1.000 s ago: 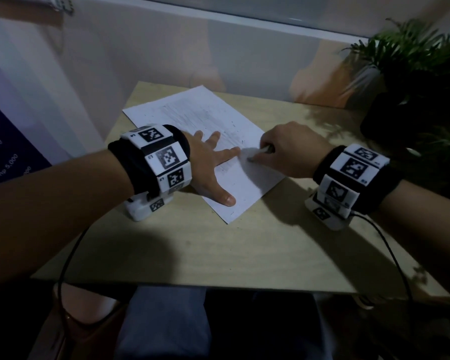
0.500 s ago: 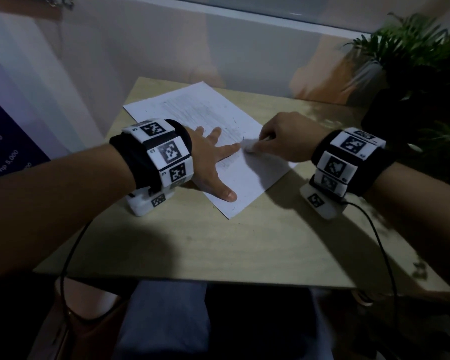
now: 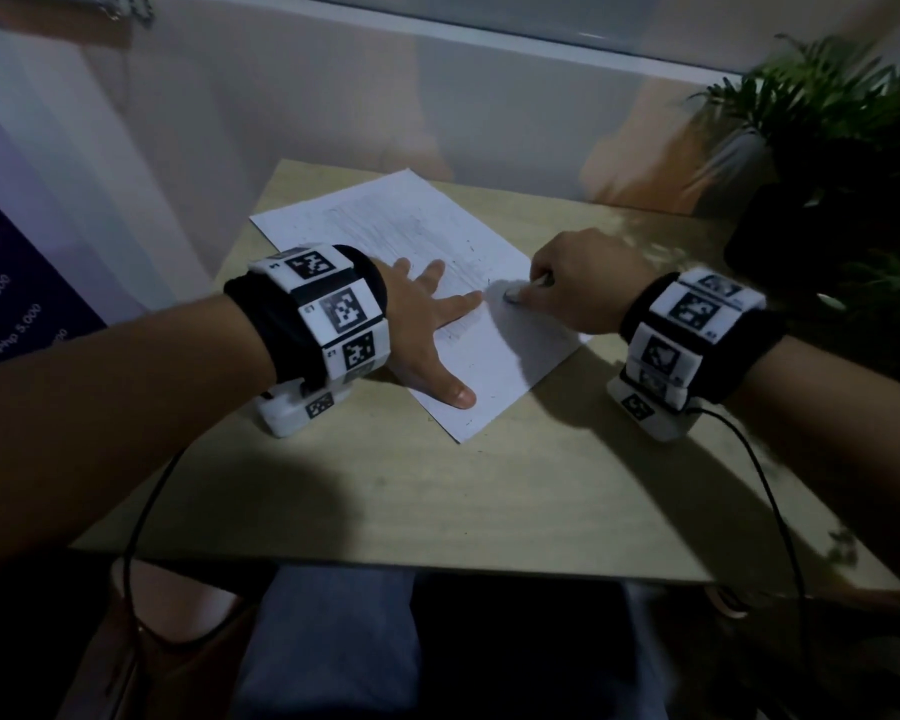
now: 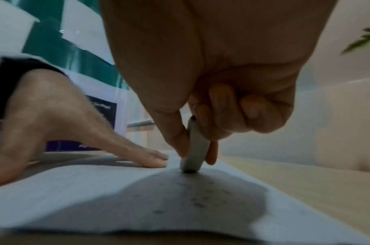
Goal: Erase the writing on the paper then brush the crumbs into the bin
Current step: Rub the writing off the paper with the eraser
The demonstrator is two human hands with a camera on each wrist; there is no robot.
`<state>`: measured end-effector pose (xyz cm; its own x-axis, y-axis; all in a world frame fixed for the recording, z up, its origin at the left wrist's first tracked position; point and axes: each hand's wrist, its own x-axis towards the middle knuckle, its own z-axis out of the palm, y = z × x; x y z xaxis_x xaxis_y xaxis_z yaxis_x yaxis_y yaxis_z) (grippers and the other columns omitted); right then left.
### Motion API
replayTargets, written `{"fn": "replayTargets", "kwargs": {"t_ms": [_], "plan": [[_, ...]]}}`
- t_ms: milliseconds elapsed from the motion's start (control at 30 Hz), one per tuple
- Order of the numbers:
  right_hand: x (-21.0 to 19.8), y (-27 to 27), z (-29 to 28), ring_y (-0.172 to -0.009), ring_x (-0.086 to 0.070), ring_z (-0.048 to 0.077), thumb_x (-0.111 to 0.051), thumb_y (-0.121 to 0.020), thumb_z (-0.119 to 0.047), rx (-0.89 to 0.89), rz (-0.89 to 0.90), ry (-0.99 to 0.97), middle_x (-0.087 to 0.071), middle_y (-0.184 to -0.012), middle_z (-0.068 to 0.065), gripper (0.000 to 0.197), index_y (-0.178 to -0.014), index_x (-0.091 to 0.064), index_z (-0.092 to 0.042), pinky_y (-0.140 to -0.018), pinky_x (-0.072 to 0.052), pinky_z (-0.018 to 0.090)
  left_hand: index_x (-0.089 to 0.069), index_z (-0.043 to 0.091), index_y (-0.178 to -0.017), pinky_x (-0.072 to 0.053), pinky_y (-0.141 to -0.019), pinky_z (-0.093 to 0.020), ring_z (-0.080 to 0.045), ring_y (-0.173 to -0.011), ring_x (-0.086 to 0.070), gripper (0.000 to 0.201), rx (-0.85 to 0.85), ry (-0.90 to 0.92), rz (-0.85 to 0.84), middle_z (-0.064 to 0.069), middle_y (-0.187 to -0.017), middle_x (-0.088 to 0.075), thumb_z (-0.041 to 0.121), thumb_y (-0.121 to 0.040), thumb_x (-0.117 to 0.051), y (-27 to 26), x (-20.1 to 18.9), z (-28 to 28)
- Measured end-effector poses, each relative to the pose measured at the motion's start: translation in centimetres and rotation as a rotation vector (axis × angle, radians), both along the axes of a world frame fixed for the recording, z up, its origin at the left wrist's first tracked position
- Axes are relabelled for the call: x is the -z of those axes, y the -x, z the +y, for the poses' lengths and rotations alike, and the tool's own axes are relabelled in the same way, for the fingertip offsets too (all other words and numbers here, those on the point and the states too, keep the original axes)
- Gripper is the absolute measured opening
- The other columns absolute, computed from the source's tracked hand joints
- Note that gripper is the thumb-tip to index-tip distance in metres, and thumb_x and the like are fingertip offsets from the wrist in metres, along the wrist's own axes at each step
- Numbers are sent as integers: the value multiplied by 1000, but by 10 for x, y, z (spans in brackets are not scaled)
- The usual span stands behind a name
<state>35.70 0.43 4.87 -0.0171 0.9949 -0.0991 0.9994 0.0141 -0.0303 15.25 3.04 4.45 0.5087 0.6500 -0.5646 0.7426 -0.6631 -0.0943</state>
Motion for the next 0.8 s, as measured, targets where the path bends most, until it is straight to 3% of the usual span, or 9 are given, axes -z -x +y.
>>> {"fn": "replayTargets", "kwargs": {"t_ms": [100, 200, 333, 433, 567, 667, 733, 800], "plan": [[2, 14, -7, -74, -58, 30, -59, -91, -57, -71, 33, 24, -64, -76, 10, 51, -77, -68, -9, -62, -44, 36, 25, 48, -153, -7, -120, -64, -38, -156, 11, 133, -2, 0, -12, -3, -167, 28, 103, -50, -38, 1, 0, 1], [-5, 1, 4, -80, -63, 27, -63, -87, -61, 2, 78, 49, -71, -85, 7, 48, -82, -74, -14, -69, -49, 36, 26, 49, -153, -6, -120, -65, -38, -156, 12, 138, -2, 11, 1, -2, -166, 30, 104, -40, -33, 0, 0, 2], [1, 4, 2, -75, -60, 33, -57, -93, -54, 14, -57, -34, -66, -82, 13, 50, -79, -67, -7, -59, -42, 33, 25, 48, -153, -6, -120, -65, -38, -156, 12, 139, 2, 14, 10, -3, -166, 30, 103, -39, -34, 0, -2, 1], [5, 23, -12, -71, -56, 28, -55, -94, -57, -86, -19, -19, -61, -74, 7, 50, -78, -64, -11, -56, -35, 32, 25, 49, -153, -6, -120, -64, -38, -156, 12, 138, -3, 17, -4, -3, -166, 29, 103, -43, -36, 0, -2, 0], [-4, 5, 0, -81, -63, 26, -62, -88, -64, -33, 88, 64, -71, -85, 6, 52, -85, -74, -13, -68, -47, 35, 26, 49, -153, -6, -121, -65, -38, -156, 12, 139, -4, 22, 5, -3, -166, 30, 102, -38, -34, 0, -3, 0], [-1, -5, 7, -79, -64, 35, -61, -90, -57, 41, -22, -12, -70, -86, 15, 52, -83, -72, -7, -62, -45, 34, 24, 47, -154, -7, -121, -65, -39, -156, 11, 136, 1, 4, 0, -3, -166, 29, 103, -46, -37, 0, -1, -1], [2, -1, 5, -79, -62, 33, -61, -91, -55, 23, -40, -35, -69, -87, 11, 47, -85, -70, -9, -64, -47, 35, 23, 46, -155, -9, -121, -64, -41, -156, 8, 131, 9, 1, -18, -3, -167, 28, 103, -55, -40, 0, 1, -2], [1, 4, -3, -85, -58, 27, -63, -90, -56, -9, 23, -38, -65, -91, 2, 42, -97, -67, -14, -69, -45, 35, 23, 46, -155, -10, -121, -63, -42, -156, 3, 132, 36, -8, -28, -4, -167, 28, 104, -54, -37, 0, 3, -5]]}}
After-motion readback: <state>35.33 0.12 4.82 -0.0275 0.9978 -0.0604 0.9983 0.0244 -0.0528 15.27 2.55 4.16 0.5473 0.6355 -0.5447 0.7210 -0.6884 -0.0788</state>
